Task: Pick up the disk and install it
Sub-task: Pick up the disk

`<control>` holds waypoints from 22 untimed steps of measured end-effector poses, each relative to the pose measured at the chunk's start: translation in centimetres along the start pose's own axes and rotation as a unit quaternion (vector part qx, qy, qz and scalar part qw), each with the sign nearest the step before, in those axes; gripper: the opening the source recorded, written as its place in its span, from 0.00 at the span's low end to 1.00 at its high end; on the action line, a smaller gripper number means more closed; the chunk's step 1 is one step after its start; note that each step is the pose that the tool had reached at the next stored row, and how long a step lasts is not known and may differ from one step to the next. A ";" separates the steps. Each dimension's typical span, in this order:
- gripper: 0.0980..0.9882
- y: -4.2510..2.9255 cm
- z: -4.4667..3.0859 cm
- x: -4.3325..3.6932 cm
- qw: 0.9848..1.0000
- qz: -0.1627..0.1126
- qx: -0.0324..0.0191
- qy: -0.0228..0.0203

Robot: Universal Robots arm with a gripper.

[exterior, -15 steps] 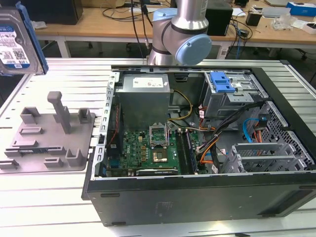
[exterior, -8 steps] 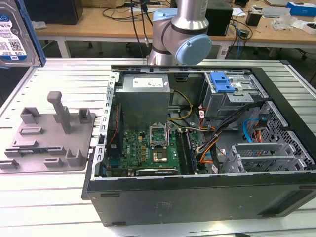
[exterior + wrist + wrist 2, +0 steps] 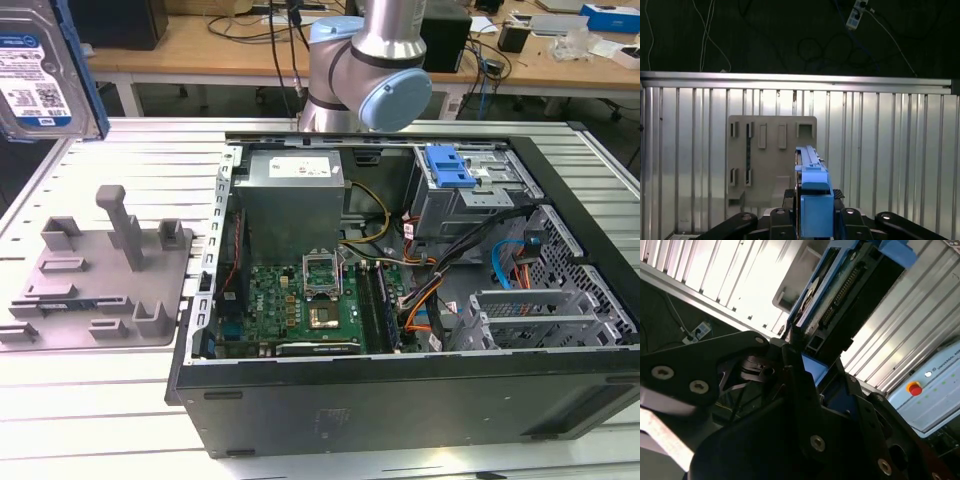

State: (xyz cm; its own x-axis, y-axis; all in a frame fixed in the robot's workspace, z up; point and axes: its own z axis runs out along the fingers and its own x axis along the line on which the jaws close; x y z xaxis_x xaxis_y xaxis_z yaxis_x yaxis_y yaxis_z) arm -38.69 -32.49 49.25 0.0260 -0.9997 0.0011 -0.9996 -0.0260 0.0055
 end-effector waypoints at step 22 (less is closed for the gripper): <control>0.30 -8.85 -0.09 7.59 1.000 0.000 -0.003 0.000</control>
State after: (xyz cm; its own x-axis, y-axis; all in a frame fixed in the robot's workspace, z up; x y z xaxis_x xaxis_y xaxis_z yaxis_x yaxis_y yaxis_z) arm -29.64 -39.85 49.30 0.0259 -0.9997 0.0009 -0.9996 -0.0259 0.0107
